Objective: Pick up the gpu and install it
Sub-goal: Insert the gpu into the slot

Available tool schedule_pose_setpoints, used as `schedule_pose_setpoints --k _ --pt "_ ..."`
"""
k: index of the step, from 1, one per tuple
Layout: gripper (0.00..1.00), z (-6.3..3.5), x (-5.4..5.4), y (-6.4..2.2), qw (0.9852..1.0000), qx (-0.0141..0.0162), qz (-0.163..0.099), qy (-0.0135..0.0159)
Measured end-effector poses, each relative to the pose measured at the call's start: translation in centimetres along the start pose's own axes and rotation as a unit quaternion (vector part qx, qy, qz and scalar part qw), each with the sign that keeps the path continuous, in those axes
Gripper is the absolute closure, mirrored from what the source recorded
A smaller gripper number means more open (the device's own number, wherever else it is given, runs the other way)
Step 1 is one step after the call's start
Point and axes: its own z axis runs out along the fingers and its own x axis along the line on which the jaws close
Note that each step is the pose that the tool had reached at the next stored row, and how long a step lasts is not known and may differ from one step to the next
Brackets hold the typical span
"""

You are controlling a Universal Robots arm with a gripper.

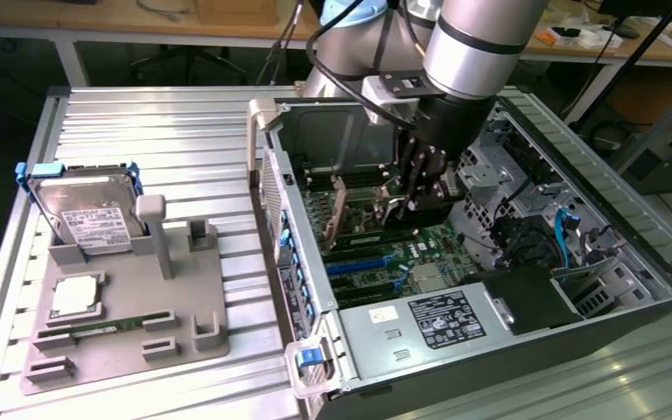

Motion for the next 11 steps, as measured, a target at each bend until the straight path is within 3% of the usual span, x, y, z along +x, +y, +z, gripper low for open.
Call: schedule_pose_setpoints --k 11 --pt "0.73 0.66 -0.01 0.28 1.0 0.0001 0.0 0.0005"
